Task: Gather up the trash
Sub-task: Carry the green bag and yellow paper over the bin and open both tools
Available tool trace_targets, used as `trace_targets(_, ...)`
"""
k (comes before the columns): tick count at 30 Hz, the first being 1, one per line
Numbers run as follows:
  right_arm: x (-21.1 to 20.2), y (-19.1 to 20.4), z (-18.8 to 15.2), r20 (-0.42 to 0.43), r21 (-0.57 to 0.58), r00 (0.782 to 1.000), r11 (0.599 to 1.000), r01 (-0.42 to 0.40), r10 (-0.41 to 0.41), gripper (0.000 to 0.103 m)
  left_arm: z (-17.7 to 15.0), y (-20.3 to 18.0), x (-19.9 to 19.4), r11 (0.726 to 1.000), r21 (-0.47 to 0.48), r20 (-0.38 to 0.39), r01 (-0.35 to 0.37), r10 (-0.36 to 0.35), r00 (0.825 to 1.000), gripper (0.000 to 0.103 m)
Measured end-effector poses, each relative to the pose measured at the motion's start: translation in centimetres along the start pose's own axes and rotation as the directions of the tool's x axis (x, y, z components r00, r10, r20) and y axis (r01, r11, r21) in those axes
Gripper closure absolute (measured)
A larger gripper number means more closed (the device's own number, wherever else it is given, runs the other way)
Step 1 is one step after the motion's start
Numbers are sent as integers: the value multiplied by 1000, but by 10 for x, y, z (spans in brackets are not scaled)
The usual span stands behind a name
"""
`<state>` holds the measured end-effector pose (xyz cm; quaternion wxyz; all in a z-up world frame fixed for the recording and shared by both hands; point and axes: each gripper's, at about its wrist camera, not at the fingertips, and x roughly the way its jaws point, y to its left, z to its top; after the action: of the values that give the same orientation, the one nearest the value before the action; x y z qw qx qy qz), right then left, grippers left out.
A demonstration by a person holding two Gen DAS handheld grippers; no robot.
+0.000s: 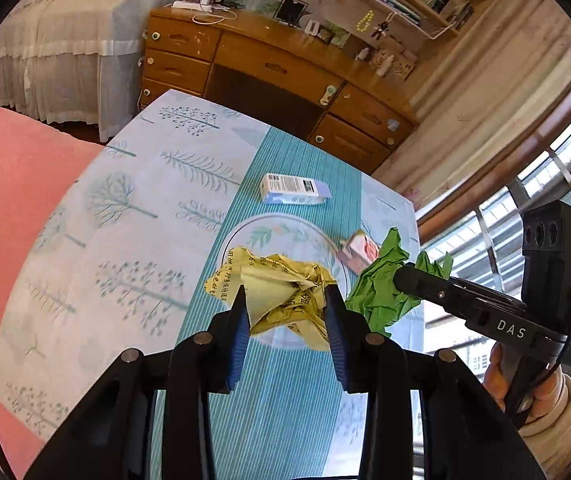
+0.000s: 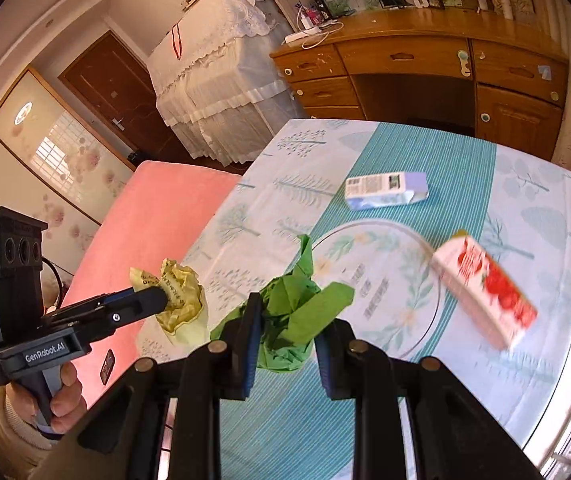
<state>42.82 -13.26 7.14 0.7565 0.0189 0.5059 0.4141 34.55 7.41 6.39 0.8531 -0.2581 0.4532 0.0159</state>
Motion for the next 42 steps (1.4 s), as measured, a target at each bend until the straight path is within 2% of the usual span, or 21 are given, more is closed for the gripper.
trace_targets(5,-23,60,-61,55,45,996,996,71,-74,79,-41,25,-55,996,72,-2,61,-61,998,69)
trace_targets(11,-32,136,-144,117,126,976,977,171,-185,79,-98,58,-117,960,233,-16,156,-156,988,69)
trace_targets(15,-31,178,-194,129,185,966,962,201,-226,79,-133,75,-142,937,298,-60,183,-173,983,69)
trace_targets(20,-28,215,-245,89,241,960,941,237,-265,79,-171,87,-155,912,351,-144,212,-172,975,69)
trace_targets(24,-24,224,-283,39,278,957,923,265,-286,79,-208,90,-160,888,401,-192,224,-158,969,69)
trace_targets(29,-20,217,-329,-26,360,950,884,298,-310,79,-252,94,-152,876,420,-264,238,-133,955,69)
trace_targets(37,2,195,-398,-109,428,944,843,326,-310,79,-319,101,-111,901,350,-382,256,-113,917,69)
trace_targets(42,29,168,-435,-120,449,948,835,317,-296,78,-362,105,-72,913,322,-429,252,-96,898,69)
